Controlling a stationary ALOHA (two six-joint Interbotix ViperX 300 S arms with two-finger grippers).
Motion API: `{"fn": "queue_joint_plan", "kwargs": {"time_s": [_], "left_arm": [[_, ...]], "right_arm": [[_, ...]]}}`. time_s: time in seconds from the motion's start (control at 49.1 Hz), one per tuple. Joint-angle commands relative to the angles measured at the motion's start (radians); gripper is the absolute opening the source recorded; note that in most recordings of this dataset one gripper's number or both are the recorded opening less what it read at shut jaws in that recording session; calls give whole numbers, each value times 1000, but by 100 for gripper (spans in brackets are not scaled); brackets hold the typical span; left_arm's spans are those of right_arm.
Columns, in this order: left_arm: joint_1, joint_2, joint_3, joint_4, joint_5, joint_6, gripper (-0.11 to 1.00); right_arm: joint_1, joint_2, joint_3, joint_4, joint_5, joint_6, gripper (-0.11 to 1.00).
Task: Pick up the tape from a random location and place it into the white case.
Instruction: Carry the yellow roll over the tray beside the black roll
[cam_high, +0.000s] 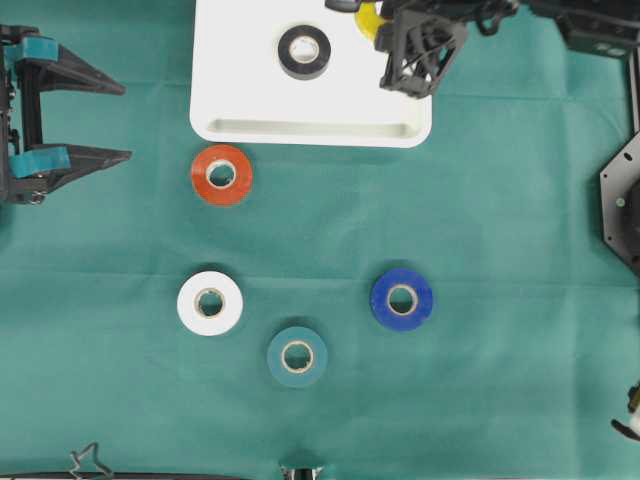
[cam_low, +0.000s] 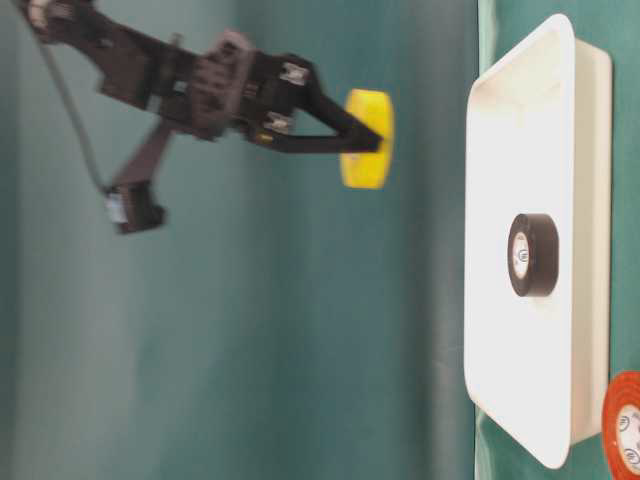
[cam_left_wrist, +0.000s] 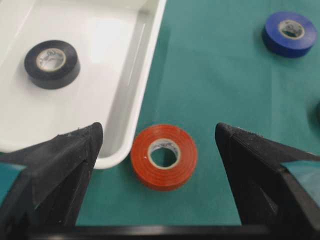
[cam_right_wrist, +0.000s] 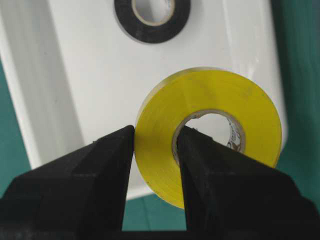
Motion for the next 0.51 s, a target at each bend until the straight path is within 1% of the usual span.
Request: {"fn": "queue_joint_plan", "kwargs": {"time_s": [0.0, 0.183, 0.346, 0.489], "left_arm": [[-2, 3, -12, -2, -5, 0, 96], [-2, 3, -12, -2, -5, 0, 96], [-2, 3, -14, 0, -5, 0, 96], [-2, 3, -12, 0, -5, 0, 96]], "right_arm": [[-2, 8, 14, 2, -55, 5, 29], [-8, 83, 89, 2, -195, 25, 29], [-18, 137, 135, -2, -305, 61, 29], [-21, 150, 153, -2, -347, 67, 29]]}}
